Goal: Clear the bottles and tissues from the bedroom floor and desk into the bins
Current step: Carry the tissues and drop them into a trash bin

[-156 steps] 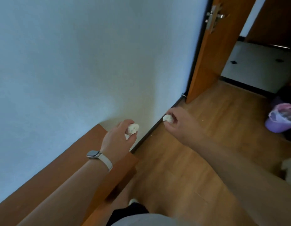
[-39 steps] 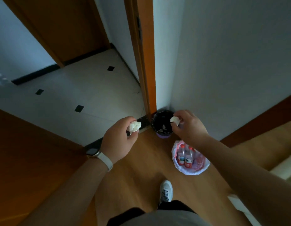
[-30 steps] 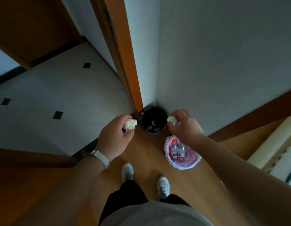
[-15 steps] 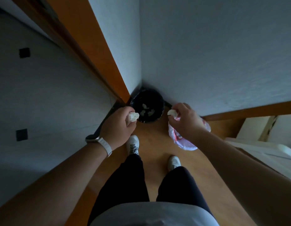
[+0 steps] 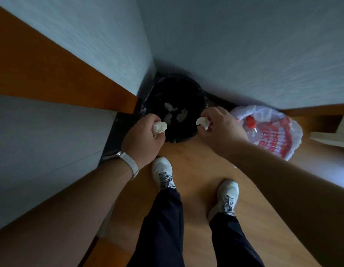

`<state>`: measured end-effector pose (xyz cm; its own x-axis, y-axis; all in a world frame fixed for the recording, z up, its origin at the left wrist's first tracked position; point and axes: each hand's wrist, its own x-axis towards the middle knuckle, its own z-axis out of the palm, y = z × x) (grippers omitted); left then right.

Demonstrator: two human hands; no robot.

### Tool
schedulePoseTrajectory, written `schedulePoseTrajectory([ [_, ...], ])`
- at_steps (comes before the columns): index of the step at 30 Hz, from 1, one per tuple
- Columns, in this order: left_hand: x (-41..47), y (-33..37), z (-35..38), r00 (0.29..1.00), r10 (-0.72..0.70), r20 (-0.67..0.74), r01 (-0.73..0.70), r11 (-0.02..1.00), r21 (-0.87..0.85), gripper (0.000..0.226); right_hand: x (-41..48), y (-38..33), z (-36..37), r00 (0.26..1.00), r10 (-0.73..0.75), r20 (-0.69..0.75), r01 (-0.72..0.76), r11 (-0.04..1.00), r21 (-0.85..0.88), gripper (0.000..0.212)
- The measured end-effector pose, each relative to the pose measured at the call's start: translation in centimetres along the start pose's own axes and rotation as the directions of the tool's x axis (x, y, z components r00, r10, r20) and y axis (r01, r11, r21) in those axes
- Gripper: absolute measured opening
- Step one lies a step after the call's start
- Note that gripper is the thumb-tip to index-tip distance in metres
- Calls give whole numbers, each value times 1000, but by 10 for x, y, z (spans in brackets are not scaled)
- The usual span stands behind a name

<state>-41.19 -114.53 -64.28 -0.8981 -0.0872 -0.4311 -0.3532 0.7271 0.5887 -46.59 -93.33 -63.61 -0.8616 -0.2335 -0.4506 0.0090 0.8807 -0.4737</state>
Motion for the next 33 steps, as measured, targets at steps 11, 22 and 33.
schedulePoseTrajectory([
  [11,87,-80,128,999,-1,35,-1,998,63,33,73,68,134,992,-115,58,120,990,-80,39],
  [22,67,-51,81,991,122,-61,-112,983,147,45,46,51,80,991,-126,53,134,975,-176,38],
  [33,7,65,-72,928,369,-57,-338,895,290,47,-10,-50,-73,972,-201,-118,170,958,-230,43],
])
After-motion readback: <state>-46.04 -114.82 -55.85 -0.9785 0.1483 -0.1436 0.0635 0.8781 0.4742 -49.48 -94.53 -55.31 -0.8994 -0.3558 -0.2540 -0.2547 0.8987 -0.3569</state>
